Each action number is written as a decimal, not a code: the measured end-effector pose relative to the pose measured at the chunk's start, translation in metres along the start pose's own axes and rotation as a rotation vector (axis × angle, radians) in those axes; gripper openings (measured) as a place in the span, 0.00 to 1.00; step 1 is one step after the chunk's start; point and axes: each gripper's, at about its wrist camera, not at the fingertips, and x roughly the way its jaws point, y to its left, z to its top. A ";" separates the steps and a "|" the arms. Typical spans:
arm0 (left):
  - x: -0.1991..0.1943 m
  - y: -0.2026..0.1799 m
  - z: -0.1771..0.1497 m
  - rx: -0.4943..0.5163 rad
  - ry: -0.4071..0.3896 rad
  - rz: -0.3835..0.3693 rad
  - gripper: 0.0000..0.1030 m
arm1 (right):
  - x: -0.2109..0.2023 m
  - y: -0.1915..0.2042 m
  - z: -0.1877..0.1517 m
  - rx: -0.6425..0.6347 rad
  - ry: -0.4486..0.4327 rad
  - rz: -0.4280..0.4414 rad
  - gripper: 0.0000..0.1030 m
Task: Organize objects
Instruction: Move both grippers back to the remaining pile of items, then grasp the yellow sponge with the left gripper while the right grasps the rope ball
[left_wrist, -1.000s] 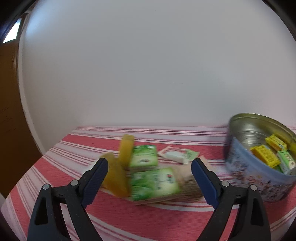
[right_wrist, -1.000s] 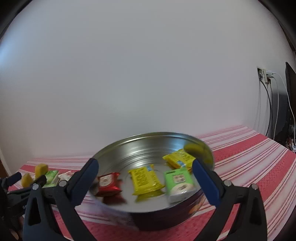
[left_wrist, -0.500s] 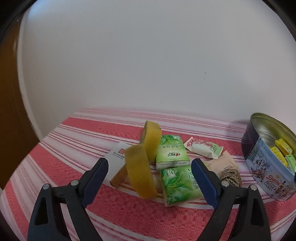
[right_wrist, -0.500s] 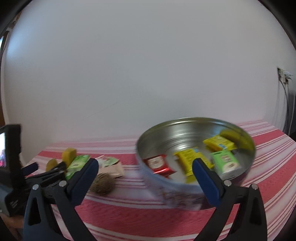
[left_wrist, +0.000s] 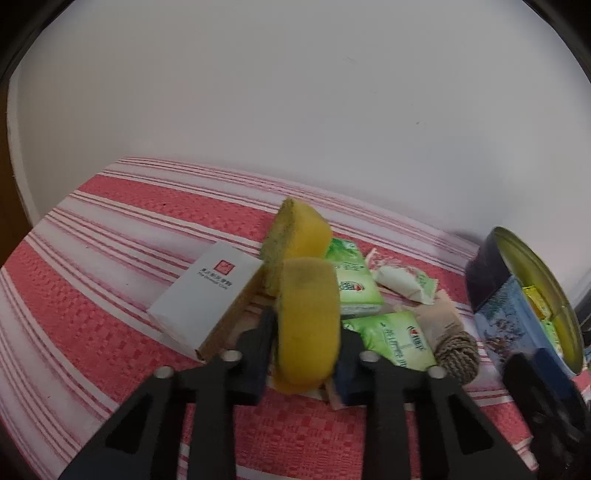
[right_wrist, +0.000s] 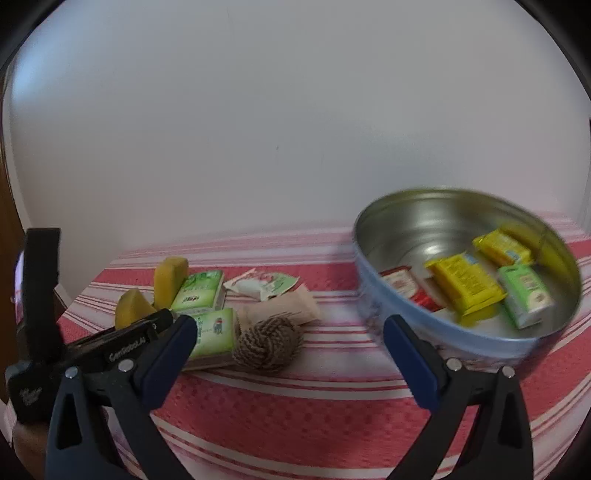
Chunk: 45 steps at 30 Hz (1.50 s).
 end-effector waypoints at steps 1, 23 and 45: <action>-0.001 0.001 0.000 0.001 -0.001 0.004 0.24 | 0.006 0.001 0.001 0.003 0.013 0.004 0.98; -0.033 -0.003 0.002 0.062 -0.196 0.039 0.23 | 0.038 0.004 -0.004 0.034 0.163 0.161 0.48; -0.041 -0.013 -0.005 0.076 -0.271 0.089 0.23 | -0.040 0.009 0.004 -0.222 -0.251 -0.027 0.48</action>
